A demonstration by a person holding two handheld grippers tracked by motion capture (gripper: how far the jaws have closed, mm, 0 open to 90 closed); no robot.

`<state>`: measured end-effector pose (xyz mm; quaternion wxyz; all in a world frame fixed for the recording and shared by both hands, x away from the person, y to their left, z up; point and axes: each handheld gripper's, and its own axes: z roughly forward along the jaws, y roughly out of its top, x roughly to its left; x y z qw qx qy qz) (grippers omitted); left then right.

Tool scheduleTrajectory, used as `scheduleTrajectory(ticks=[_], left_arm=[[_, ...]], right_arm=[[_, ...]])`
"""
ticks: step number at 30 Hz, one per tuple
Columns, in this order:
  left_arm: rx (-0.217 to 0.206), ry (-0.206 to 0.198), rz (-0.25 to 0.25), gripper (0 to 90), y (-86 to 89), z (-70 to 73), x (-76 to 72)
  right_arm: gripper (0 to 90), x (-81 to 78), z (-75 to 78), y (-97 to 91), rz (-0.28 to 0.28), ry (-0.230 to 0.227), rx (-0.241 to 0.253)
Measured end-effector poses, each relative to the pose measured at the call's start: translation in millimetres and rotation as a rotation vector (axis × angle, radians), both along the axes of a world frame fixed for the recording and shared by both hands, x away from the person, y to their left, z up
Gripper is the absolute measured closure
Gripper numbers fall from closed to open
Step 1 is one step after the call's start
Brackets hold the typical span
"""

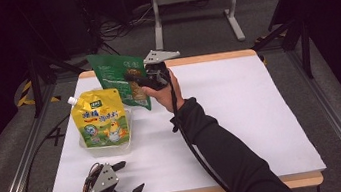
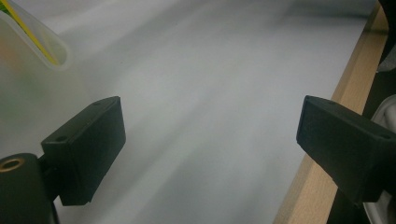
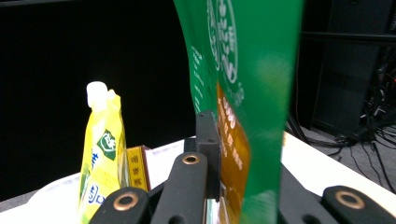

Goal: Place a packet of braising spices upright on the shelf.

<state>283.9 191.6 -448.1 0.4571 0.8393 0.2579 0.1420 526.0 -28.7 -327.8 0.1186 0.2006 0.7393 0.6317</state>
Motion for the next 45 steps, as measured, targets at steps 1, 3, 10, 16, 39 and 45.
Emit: scheduleTrajectory(ticks=[1,3,10,16,39,45], left_arm=[[0.0,0.006,-0.001,8.7,-0.3,-0.2,0.1],[-0.001,0.005,-0.007,8.7,-0.8,-0.5,0.7],[-0.004,0.006,-0.012,8.7,-1.4,-0.1,0.8],[-0.005,0.007,-0.018,8.7,-1.8,0.1,0.5],[-0.023,0.01,-0.036,9.0,-1.4,2.0,0.0],[-0.009,0.01,-0.044,9.9,-3.3,1.3,0.0]], right_arm=[[89.5,0.9,0.2,2.0,0.0,0.002,0.001],[89.5,3.5,0.2,7.0,0.003,0.014,0.014],[89.5,9.6,-0.6,23.1,0.011,0.031,0.022],[89.5,10.9,0.7,38.0,0.028,0.032,0.02],[89.4,21.1,-7.2,63.9,0.04,0.084,0.083],[89.2,24.5,-11.1,63.2,0.052,0.111,0.101]])
